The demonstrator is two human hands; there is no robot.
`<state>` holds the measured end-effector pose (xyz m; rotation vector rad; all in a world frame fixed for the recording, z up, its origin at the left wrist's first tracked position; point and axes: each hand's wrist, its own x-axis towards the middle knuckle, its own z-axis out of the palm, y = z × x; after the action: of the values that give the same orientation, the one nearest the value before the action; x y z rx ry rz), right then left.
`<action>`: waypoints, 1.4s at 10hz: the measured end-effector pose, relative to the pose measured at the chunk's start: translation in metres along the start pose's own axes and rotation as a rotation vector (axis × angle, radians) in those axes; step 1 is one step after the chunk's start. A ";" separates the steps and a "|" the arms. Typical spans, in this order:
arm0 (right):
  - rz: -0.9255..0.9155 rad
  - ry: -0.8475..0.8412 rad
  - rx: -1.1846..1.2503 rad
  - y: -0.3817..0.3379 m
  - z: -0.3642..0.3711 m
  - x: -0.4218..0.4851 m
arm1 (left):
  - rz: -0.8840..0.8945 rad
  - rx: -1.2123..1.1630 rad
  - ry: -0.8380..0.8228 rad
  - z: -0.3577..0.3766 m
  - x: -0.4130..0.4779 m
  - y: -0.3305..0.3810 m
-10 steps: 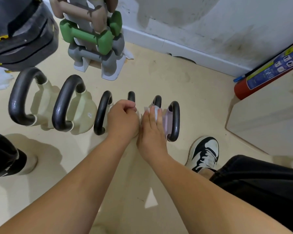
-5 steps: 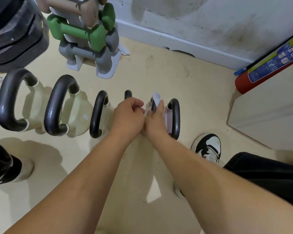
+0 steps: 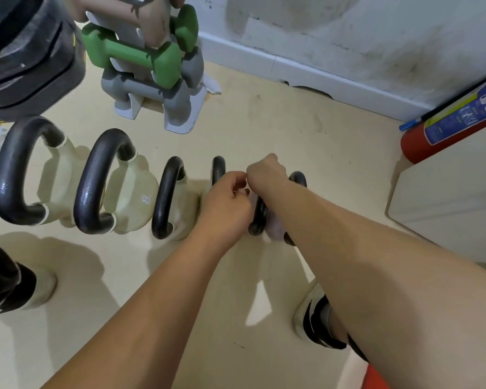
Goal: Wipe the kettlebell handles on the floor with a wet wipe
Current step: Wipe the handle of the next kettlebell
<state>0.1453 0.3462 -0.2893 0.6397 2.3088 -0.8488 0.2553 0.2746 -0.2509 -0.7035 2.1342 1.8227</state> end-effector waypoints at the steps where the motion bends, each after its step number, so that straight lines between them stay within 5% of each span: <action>1: -0.214 0.022 -0.049 0.028 0.008 -0.015 | -0.037 -0.054 0.027 -0.001 0.003 0.000; 2: -0.479 0.220 -0.165 0.081 0.035 -0.052 | -0.086 -0.111 0.085 0.002 0.008 -0.001; 3: -0.509 0.240 -0.322 0.106 0.051 -0.071 | -0.112 -0.145 0.083 0.004 0.008 0.000; 4: -0.606 0.235 -0.230 0.127 0.064 -0.104 | -0.136 -0.121 0.027 0.004 0.001 0.005; 5: -0.550 0.261 0.092 0.108 0.048 -0.082 | -0.150 -0.090 -0.062 0.003 -0.001 0.006; 7: -0.446 0.132 -0.011 0.044 0.010 -0.019 | -0.289 -0.249 -0.177 0.013 0.003 -0.010; 9: -0.037 -0.165 0.316 0.015 -0.011 0.002 | -0.368 -0.322 -0.165 0.024 0.010 -0.027; 10: 0.020 -0.099 0.545 0.044 0.008 -0.012 | -0.358 -0.327 -0.136 0.026 0.009 -0.013; 12: -0.234 0.090 0.545 0.084 0.030 -0.086 | -0.333 -0.413 -0.116 0.022 -0.002 -0.003; 13: -0.312 0.028 0.466 0.107 0.047 -0.106 | -0.360 -0.434 -0.136 0.018 -0.008 -0.007; 14: -0.531 0.077 -0.176 0.131 0.057 -0.107 | -0.363 -0.432 -0.187 0.014 -0.013 -0.010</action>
<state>0.3210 0.3713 -0.3079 -0.0278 2.6313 -0.8426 0.2696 0.2896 -0.2554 -0.9017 1.3979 2.0554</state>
